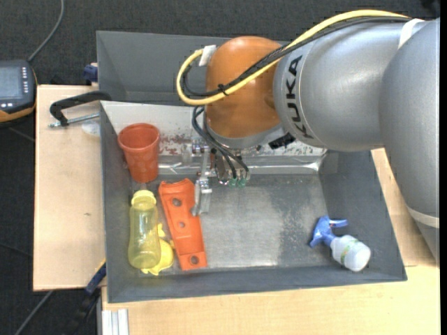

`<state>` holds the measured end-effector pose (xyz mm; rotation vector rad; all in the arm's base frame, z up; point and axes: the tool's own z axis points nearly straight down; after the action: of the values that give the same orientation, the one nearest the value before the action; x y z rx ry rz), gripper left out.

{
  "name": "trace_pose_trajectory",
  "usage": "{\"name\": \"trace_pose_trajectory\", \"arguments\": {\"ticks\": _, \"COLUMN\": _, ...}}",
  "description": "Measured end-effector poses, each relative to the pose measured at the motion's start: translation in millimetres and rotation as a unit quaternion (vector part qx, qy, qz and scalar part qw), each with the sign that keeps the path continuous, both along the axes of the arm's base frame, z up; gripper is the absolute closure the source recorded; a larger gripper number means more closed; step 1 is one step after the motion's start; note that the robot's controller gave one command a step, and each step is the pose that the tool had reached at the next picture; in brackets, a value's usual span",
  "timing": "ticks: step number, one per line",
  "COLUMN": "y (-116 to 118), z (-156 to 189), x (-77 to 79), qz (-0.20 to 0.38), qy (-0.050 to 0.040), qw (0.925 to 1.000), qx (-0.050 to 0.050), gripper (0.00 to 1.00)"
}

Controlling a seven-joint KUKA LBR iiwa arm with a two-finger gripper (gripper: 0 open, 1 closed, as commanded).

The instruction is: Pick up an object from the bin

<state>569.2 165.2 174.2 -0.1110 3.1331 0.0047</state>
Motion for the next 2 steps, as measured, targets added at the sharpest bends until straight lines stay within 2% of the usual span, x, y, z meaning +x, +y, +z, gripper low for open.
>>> {"name": "trace_pose_trajectory", "arguments": {"ticks": 1, "y": 22, "z": -41, "x": -1.3, "qz": 0.019, "qy": 0.0019, "qw": 0.9998, "qx": 0.0, "gripper": 0.0}}
{"name": "trace_pose_trajectory", "arguments": {"ticks": 2, "y": 39, "z": -54, "x": -41.0, "qz": 0.056, "qy": -0.0002, "qw": 0.9984, "qx": 0.0, "gripper": 0.0}}
